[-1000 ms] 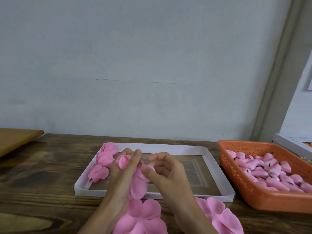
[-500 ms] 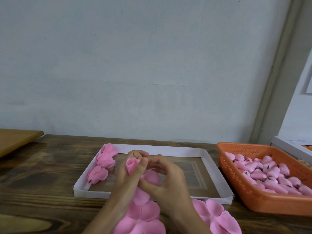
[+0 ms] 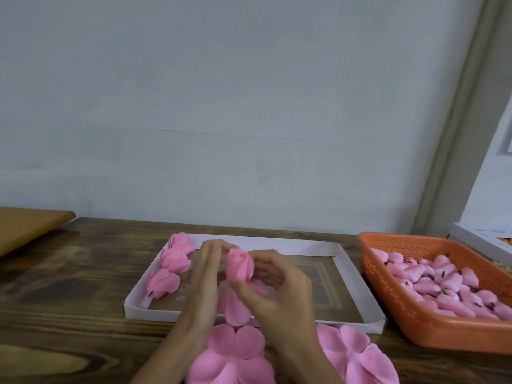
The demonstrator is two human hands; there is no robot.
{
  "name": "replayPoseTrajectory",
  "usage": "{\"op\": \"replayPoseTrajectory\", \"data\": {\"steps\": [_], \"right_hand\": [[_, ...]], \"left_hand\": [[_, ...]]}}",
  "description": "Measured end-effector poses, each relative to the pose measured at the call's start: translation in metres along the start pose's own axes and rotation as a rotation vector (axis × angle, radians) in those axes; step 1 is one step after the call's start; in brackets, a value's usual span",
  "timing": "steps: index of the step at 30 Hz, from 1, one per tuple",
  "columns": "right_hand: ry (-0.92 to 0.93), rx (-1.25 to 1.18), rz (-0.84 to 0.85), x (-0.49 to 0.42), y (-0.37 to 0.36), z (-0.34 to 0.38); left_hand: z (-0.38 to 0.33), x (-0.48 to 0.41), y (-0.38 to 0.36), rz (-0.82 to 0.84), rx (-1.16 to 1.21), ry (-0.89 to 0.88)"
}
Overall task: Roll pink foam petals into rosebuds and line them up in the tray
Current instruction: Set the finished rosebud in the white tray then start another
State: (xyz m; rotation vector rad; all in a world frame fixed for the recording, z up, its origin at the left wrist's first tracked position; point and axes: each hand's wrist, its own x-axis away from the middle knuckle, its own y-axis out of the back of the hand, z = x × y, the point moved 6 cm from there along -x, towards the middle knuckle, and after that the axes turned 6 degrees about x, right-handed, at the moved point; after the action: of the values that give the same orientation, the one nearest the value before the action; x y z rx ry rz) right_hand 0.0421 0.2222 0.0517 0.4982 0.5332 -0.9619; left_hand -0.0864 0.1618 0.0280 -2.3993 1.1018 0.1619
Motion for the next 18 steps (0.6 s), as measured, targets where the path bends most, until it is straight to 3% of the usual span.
{"op": "replayPoseTrajectory", "data": {"steps": [2,6,9,13,18], "right_hand": [[-0.043,-0.100,-0.013,-0.006,0.009,-0.003],[-0.099,-0.286,-0.038,-0.014,0.020,-0.009],[-0.127,-0.364,-0.054,-0.015,0.024,-0.014],[-0.122,-0.383,-0.058,-0.016,0.026,-0.018],[-0.110,-0.369,0.011,-0.017,0.022,-0.015]], "left_hand": [[-0.007,-0.009,0.007,-0.009,-0.183,-0.024],[0.002,-0.015,0.014,0.070,-0.258,0.101],[0.010,-0.009,0.011,0.133,-0.137,0.155],[0.019,-0.009,0.012,0.069,0.059,0.239],[0.023,-0.012,0.017,0.036,0.130,0.264]]}}
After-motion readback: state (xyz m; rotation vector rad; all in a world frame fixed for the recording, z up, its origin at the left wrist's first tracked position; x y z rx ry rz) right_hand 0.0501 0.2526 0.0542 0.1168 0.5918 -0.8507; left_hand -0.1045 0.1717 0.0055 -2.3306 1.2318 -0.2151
